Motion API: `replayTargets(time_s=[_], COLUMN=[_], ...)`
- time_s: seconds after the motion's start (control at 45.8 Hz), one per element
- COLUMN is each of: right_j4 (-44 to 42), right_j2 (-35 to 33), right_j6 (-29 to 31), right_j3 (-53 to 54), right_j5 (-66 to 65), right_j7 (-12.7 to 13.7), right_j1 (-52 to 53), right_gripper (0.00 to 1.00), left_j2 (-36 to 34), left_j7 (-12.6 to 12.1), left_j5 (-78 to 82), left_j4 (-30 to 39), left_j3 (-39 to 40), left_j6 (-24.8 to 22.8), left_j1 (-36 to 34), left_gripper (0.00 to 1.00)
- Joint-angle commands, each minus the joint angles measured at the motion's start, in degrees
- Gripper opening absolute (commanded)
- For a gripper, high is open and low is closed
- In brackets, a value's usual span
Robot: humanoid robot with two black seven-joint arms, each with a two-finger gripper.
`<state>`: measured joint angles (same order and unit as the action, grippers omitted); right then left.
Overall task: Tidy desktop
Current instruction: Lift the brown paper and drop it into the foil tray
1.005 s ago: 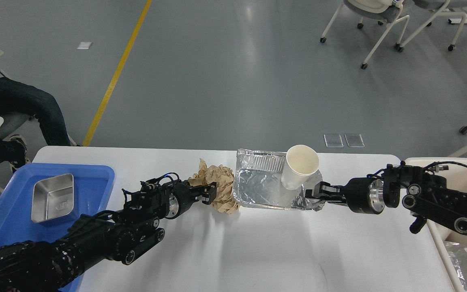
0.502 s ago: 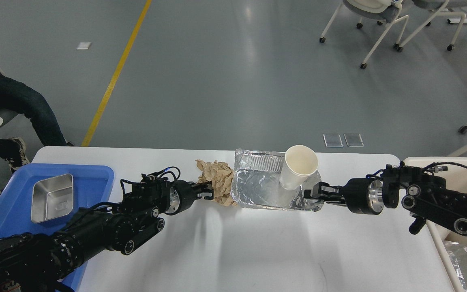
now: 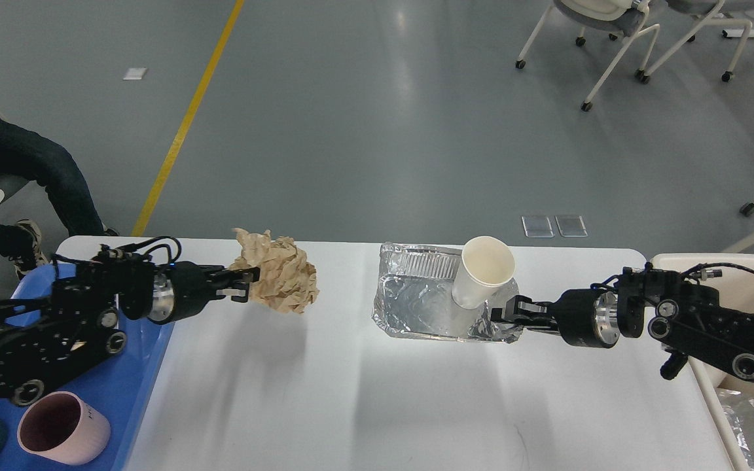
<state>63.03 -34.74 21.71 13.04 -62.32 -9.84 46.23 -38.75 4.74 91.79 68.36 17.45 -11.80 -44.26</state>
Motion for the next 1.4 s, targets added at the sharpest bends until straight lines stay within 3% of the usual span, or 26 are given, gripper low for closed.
replayTargets(time_s=[0.0, 0.197, 0.328, 0.459, 0.655, 0.896, 1.114, 1.376], right_j4=[-0.02, 0.07, 0.16, 0.25, 0.42, 1.21, 1.21, 1.21], right_j2=[0.38, 0.55, 0.47, 0.38, 0.2, -0.15, -0.15, -0.15], right_j6=[0.0, -0.62, -0.62, -0.62, -0.62, -0.71, -0.79, -0.88], right_j3=[-0.03, -0.3, -0.38, -0.38, -0.3, 0.14, 0.23, 0.32], right_j5=[0.01, 0.01, 0.01, 0.01, 0.01, 0.01, 0.01, 0.01], right_j7=[0.0, 0.0, 0.0, 0.0, 0.0, 0.0, 0.0, 0.0], right_j1=[0.0, 0.0, 0.0, 0.0, 0.0, 0.0, 0.0, 0.0], right_gripper=[0.0, 0.0, 0.0, 0.0, 0.0, 0.0, 0.0, 0.0], left_j2=[-10.02, -16.71, -15.75, -12.32, -6.35, 4.54, 12.72, 17.29], left_j7=[0.1, 0.01, -0.17, -0.61, -0.96, -1.66, -2.19, -2.28], left_j5=[-1.96, -6.8, -7.67, -8.38, -9.17, -8.03, -2.23, -0.12], left_j4=[8.98, 16.28, 17.34, 16.99, 16.37, 15.85, 10.14, 8.29], left_j3=[0.57, 8.82, 17.35, 20.61, 19.47, 14.64, 7.87, 5.23], left_j6=[-0.24, -1.56, -6.47, -10.17, -10.61, -13.86, -13.86, -13.86], left_j1=[0.58, -0.39, -3.89, -11.36, -17.09, -17.0, -16.3, -12.96], left_gripper=[0.01, 0.02, 0.02, 0.02, 0.03, 0.05, 0.05, 0.05])
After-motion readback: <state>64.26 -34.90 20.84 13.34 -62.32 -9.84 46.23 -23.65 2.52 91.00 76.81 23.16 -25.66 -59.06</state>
